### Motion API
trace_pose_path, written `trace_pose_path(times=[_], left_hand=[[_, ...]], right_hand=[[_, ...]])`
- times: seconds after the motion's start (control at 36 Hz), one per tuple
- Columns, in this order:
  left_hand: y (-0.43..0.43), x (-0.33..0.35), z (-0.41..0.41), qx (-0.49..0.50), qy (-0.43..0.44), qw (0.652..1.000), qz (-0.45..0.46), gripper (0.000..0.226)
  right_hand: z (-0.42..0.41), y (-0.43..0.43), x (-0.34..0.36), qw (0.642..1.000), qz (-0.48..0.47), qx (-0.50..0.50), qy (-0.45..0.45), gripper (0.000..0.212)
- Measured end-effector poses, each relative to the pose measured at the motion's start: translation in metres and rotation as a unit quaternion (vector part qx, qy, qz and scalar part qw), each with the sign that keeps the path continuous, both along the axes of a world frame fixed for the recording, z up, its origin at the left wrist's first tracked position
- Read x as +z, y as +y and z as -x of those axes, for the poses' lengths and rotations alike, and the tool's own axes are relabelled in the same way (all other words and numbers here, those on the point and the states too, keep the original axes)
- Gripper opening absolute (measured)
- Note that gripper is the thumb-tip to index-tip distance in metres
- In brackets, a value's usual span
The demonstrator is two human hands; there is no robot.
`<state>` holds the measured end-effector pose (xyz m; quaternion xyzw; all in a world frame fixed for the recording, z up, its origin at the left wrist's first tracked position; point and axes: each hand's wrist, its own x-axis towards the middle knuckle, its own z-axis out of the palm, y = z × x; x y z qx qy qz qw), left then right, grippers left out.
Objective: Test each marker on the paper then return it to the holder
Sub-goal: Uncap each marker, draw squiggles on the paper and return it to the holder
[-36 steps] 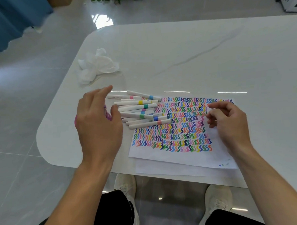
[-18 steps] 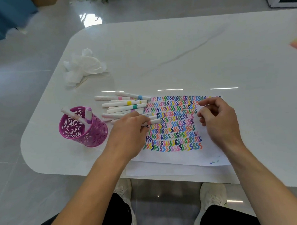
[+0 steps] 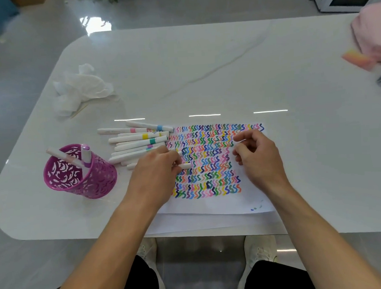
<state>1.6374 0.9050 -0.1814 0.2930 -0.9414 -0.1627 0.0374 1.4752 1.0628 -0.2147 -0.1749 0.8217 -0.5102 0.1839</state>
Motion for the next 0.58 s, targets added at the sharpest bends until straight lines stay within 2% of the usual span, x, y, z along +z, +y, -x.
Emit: trace_pose_path(times=[0.14,0.36,0.44,0.58], left_hand=[[0.004,0.000,0.004,-0.006,0.022,1.000,0.002,0.016],[0.018,0.018,0.019,-0.024,0.146,0.988,-0.044,0.006],[0.023,0.017,0.024,-0.019,0.177,0.980,-0.089,0.003],[0.033,0.012,0.037,0.008,0.217,0.957,-0.191,0.006]], right_hand=[[0.001,0.001,0.002,1.000,0.005,-0.002,0.000,0.018],[-0.001,0.007,0.006,1.000,0.028,-0.006,-0.004,0.019],[-0.001,0.009,0.011,0.998,0.058,0.015,-0.008,0.018],[-0.004,0.013,0.020,0.990,0.093,0.107,-0.006,0.009]])
